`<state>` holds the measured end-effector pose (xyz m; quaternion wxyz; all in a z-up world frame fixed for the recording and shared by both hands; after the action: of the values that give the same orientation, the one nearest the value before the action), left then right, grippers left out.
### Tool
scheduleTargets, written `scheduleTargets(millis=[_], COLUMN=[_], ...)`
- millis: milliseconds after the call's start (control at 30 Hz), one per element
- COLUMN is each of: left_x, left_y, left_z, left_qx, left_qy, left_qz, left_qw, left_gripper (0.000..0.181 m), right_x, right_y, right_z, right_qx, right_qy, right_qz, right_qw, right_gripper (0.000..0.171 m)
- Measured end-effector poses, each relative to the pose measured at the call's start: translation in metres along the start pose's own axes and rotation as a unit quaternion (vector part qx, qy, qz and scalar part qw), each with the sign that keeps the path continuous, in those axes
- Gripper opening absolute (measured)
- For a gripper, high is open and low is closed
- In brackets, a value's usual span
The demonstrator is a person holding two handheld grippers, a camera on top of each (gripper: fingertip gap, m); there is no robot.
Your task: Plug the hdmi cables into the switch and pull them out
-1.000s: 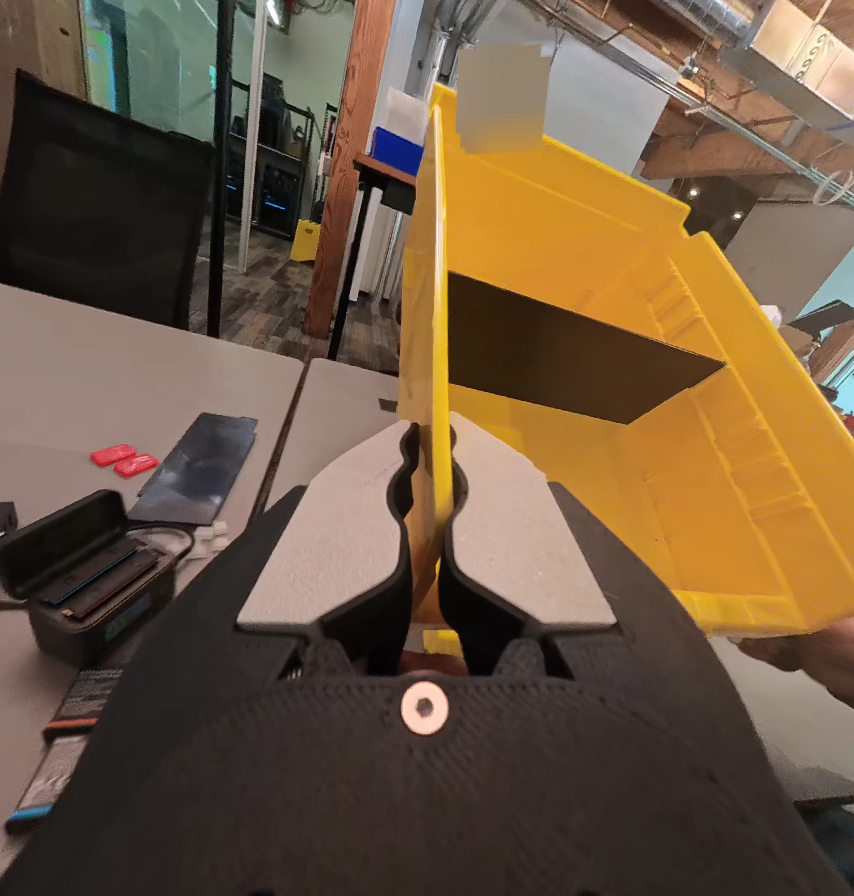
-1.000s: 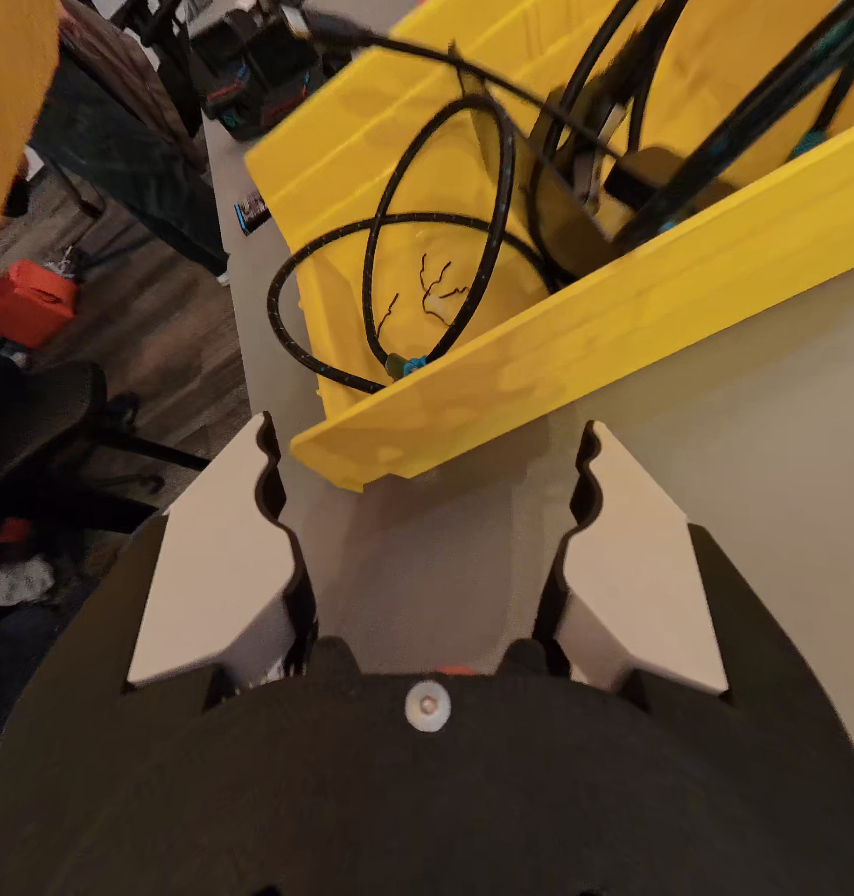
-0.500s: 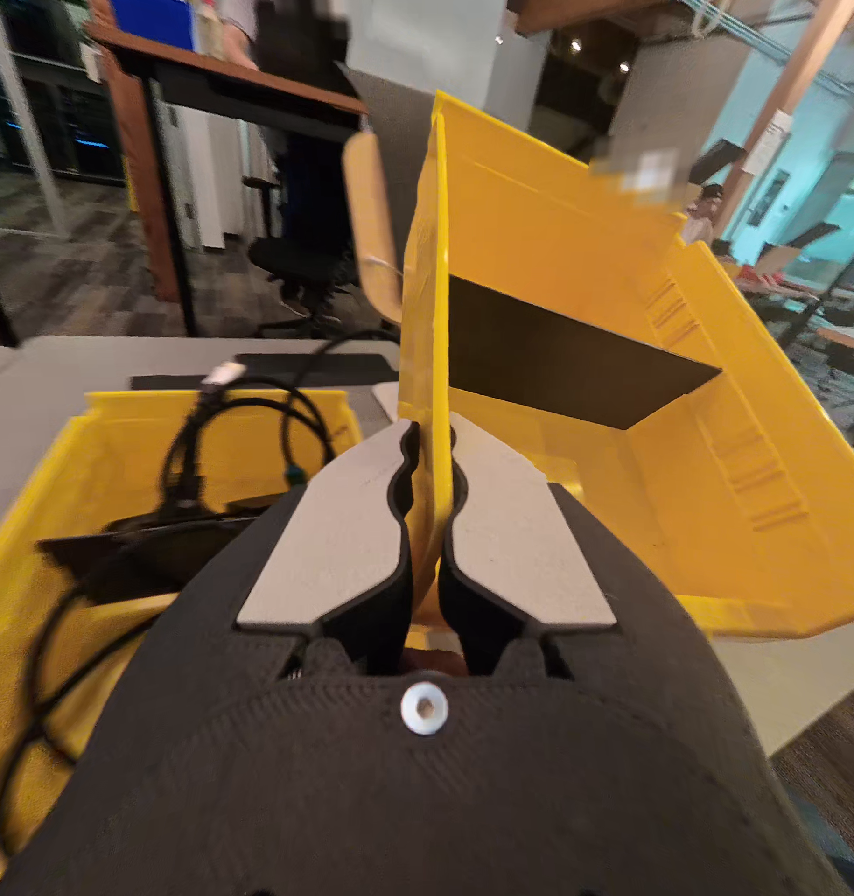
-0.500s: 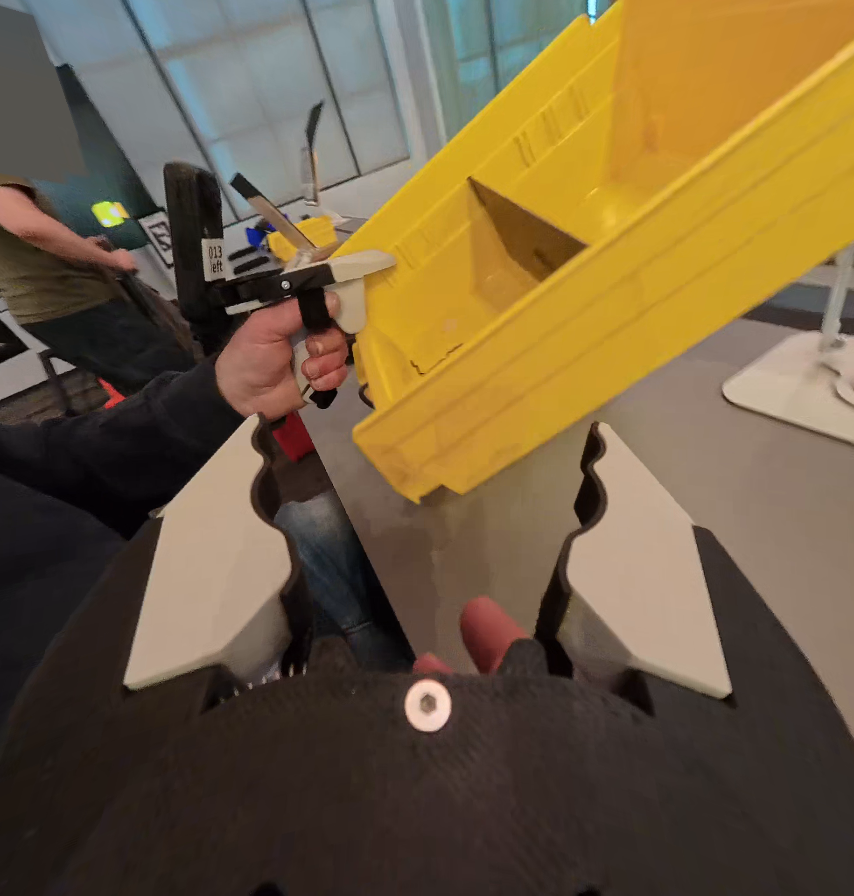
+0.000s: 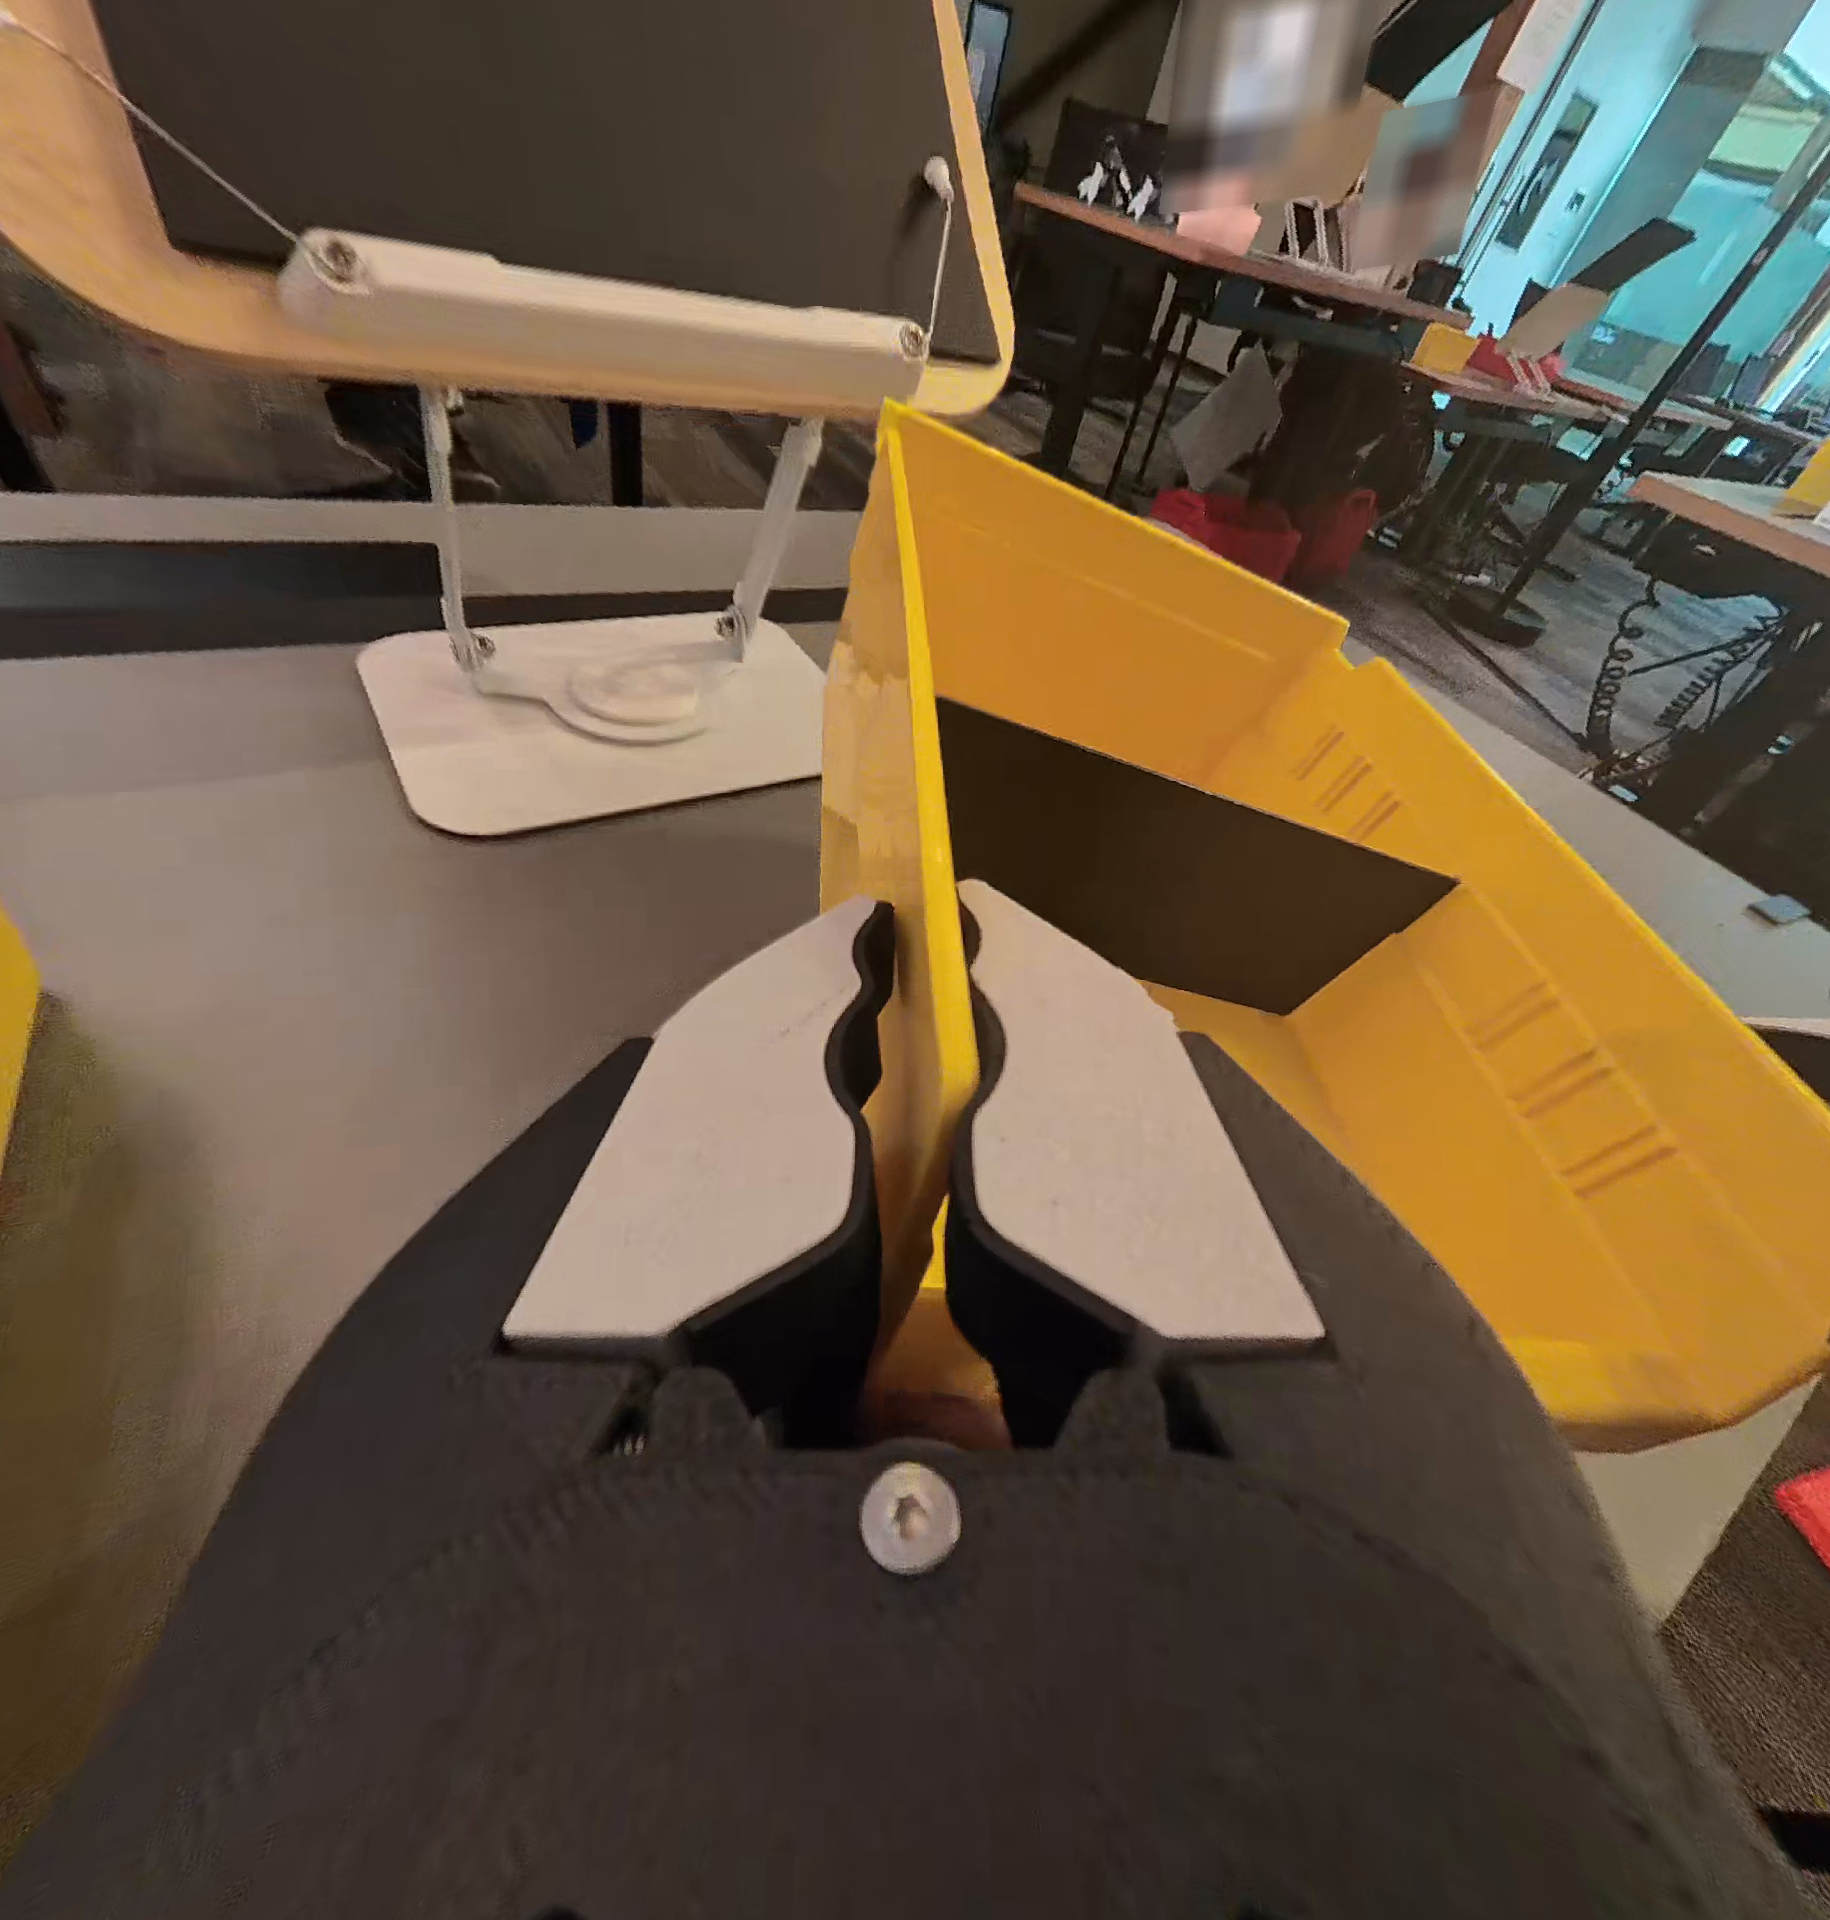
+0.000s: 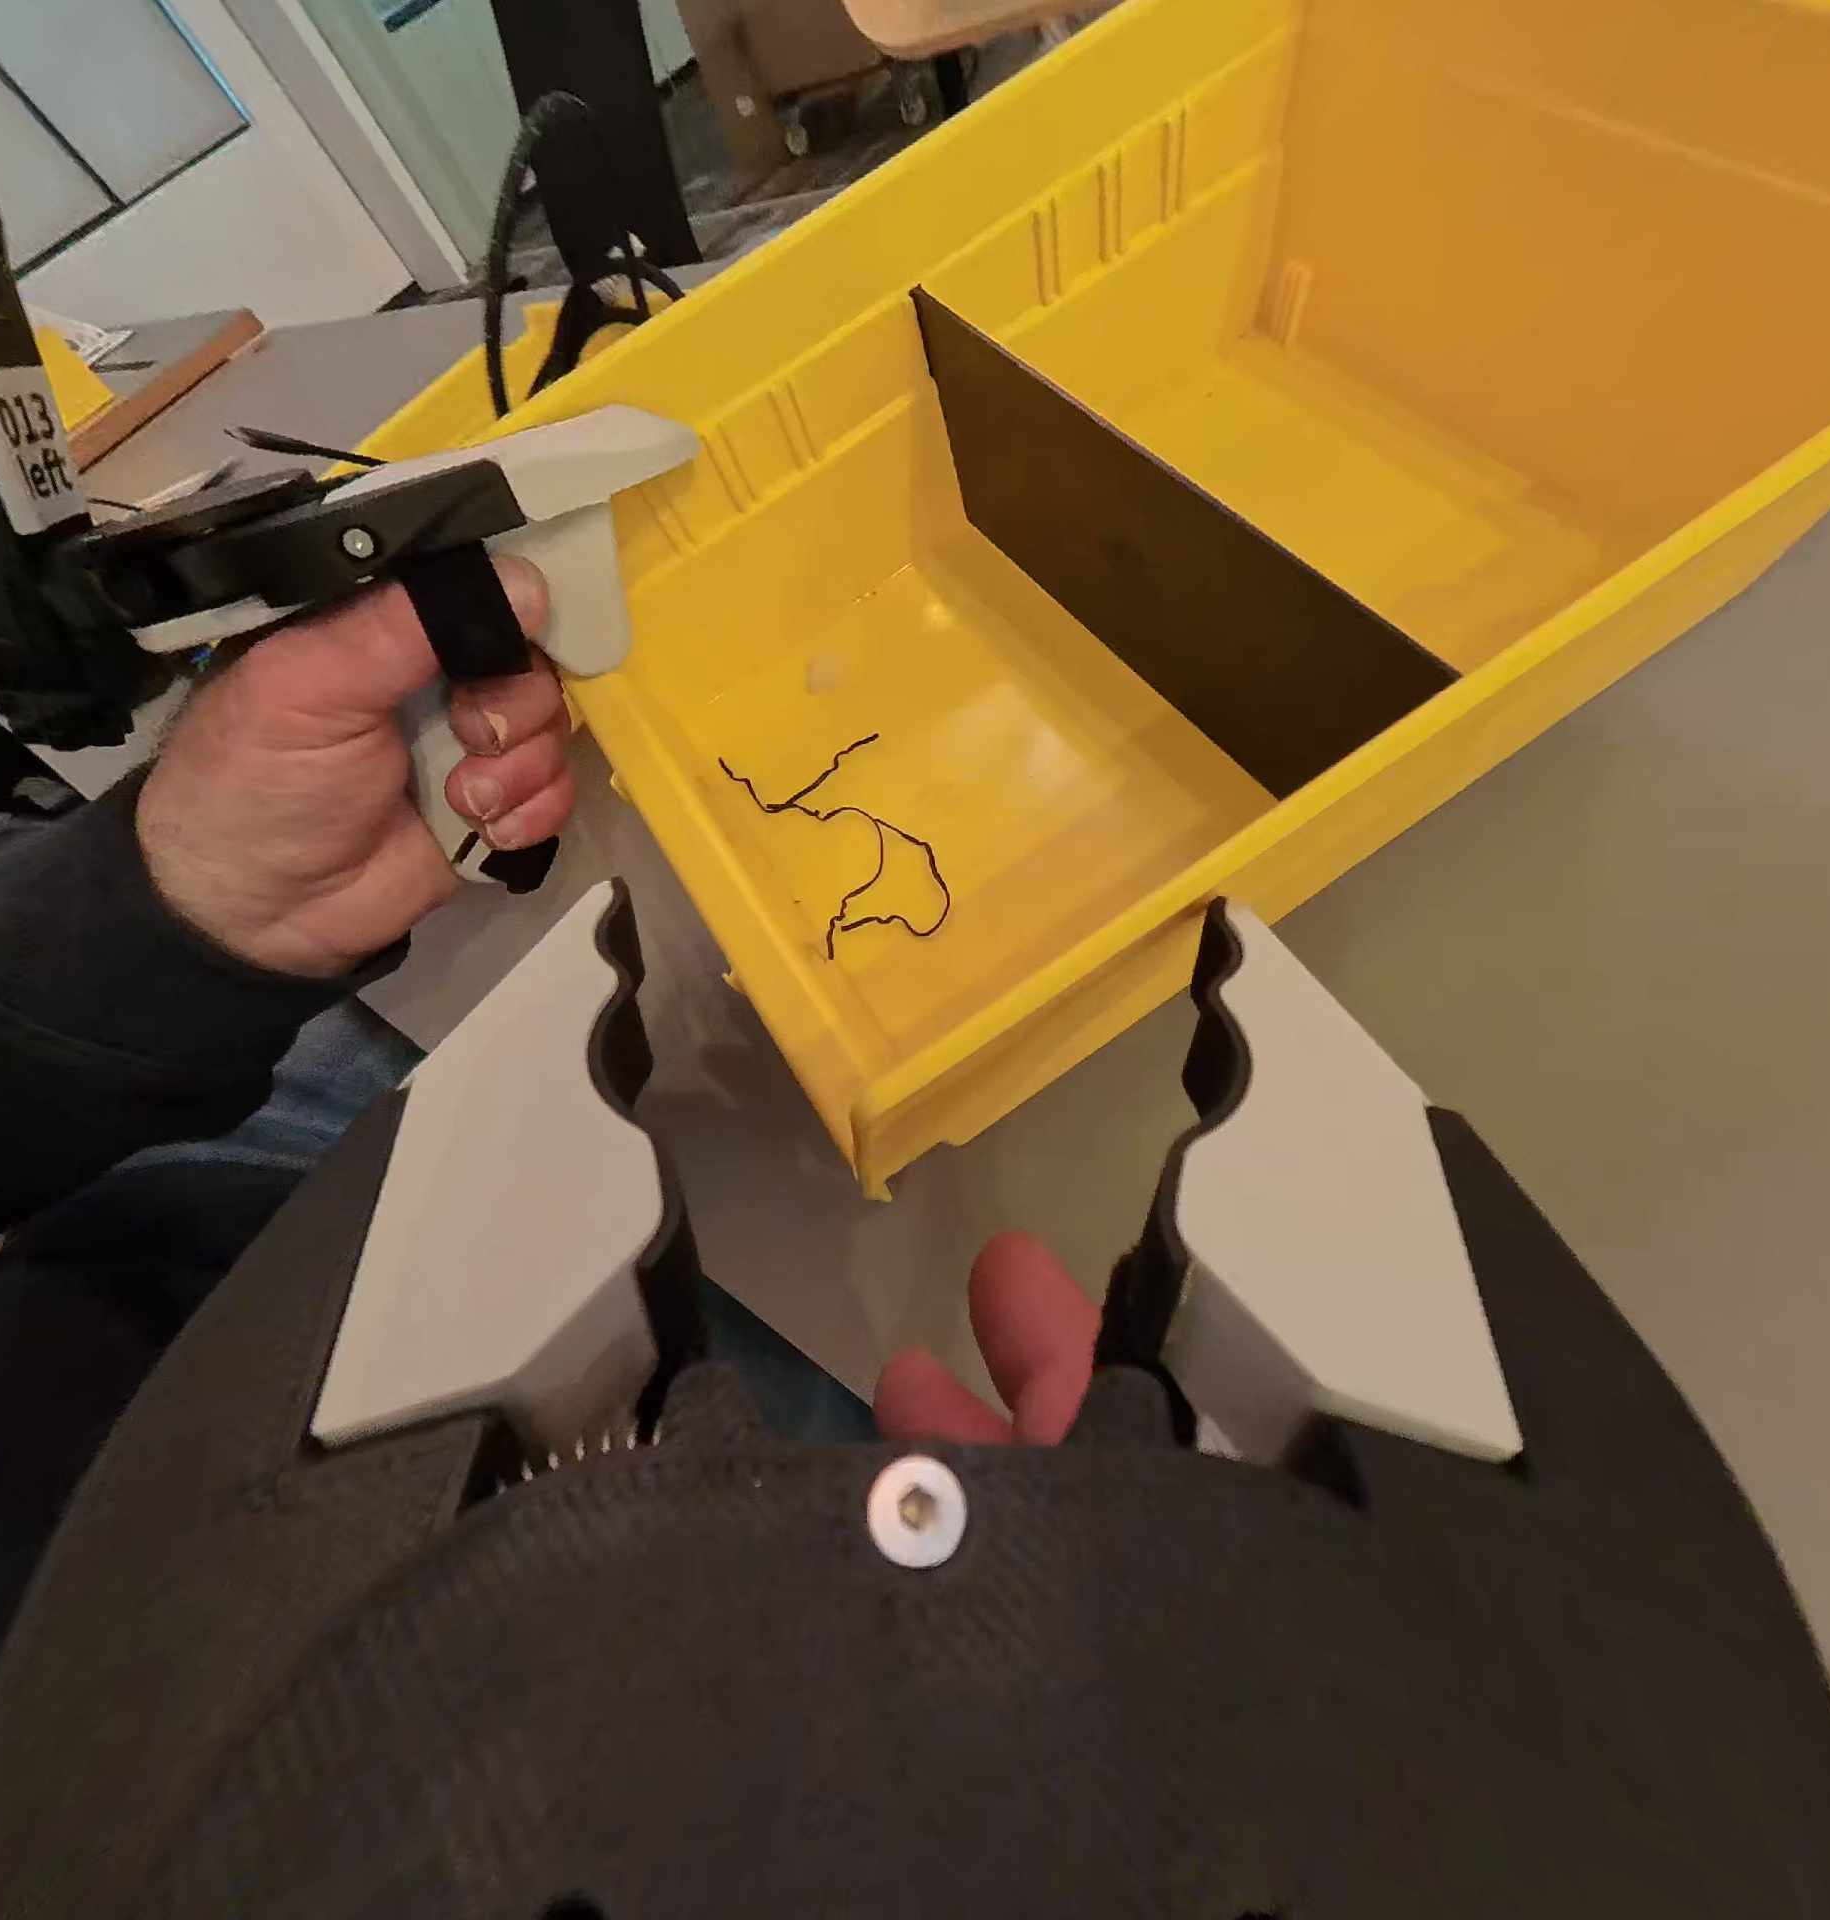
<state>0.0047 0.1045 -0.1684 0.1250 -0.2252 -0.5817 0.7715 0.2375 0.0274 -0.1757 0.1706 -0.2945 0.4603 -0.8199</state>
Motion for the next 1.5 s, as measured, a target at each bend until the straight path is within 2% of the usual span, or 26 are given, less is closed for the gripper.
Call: scheduleTargets(millis=[167, 300, 400, 467, 500, 600, 700, 767, 900, 967, 1033, 1133, 1233, 1300, 1367, 1433, 1500], left_x=[-0.005, -0.008, -0.018, -0.027, -0.030, -0.027, -0.015, 0.006, 0.087, 0.136, 0.184, 0.240, 0.274, 0.287, 0.299, 0.302, 0.303], left_y=[0.017, 0.035, 0.047, 0.054, 0.054, 0.041, 0.011, -0.014, -0.055, -0.064, -0.059, -0.033, -0.003, 0.010, 0.019, 0.024, 0.023], left_z=[-0.010, -0.013, -0.013, -0.013, -0.011, -0.004, 0.025, 0.054, 0.121, 0.157, 0.184, 0.201, 0.195, 0.188, 0.184, 0.180, 0.181], left_qx=[0.020, 0.041, 0.078, 0.115, 0.123, 0.144, 0.115, 0.082, 0.059, 0.061, 0.106, 0.186, 0.243, 0.254, 0.266, 0.262, 0.257], left_qy=[-0.003, -0.001, 0.037, 0.085, 0.106, 0.151, 0.159, 0.118, -0.051, -0.164, -0.246, -0.292, -0.272, -0.262, -0.277, -0.270, -0.267], left_qz=[0.011, 0.011, 0.000, -0.008, -0.010, -0.024, -0.044, -0.074, -0.137, -0.174, -0.200, -0.174, -0.109, -0.069, -0.073, -0.069, -0.072], left_qw=[1.000, 0.999, 0.996, 0.990, 0.987, 0.978, 0.980, 0.987, 0.987, 0.969, 0.942, 0.922, 0.925, 0.928, 0.920, 0.924, 0.926], left_gripper=[0.008, 0.010, 0.019, 0.036, 0.045, 0.062, 0.064, 0.060, 0.059, 0.059, 0.063, 0.070, 0.071, 0.057, 0.036, 0.013, 0.010], right_x=[-0.014, -0.026, -0.043, -0.056, -0.061, -0.075, -0.087, -0.095, -0.112, -0.117, -0.123, -0.133, -0.145, -0.154, -0.163, -0.172, -0.182], right_y=[0.009, 0.015, 0.014, 0.011, 0.009, 0.002, -0.003, -0.006, -0.008, -0.008, -0.009, -0.008, -0.008, -0.007, -0.006, -0.004, -0.003], right_z=[-0.003, -0.005, -0.001, 0.003, 0.005, 0.005, 0.007, 0.009, 0.016, 0.020, 0.025, 0.034, 0.046, 0.055, 0.066, 0.077, 0.086], right_qx=[0.034, 0.057, 0.074, 0.081, 0.087, 0.113, 0.117, 0.120, 0.119, 0.123, 0.125, 0.124, 0.128, 0.126, 0.124, 0.120, 0.116], right_qy=[0.018, 0.056, 0.117, 0.142, 0.144, 0.165, 0.166, 0.172, 0.160, 0.154, 0.151, 0.156, 0.164, 0.172, 0.185, 0.193, 0.202], right_qz=[-0.001, 0.028, 0.071, 0.084, 0.087, 0.111, 0.107, 0.111, 0.106, 0.108, 0.107, 0.100, 0.091, 0.078, 0.070, 0.056, 0.045], right_qw=[0.999, 0.996, 0.988, 0.983, 0.982, 0.974, 0.973, 0.971, 0.974, 0.974, 0.975, 0.975, 0.974, 0.974, 0.972, 0.972, 0.971], right_gripper=[0.102, 0.088, 0.070, 0.059, 0.047, 0.036, 0.024, 0.017, 0.003, 0.003, 0.003, 0.003, 0.003, 0.003, 0.003, 0.003, 0.002])
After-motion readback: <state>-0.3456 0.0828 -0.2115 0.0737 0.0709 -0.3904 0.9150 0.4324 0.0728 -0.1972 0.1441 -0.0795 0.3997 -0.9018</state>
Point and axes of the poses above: each gripper's, where its closed fingertips meet, z back along the fingers, y out of its underside, x = y × z across the jaws, the point moved 9 cm from there along z, back along the fingers, and after that the axes turned 1 degree about -y, right-handed, at the moved point
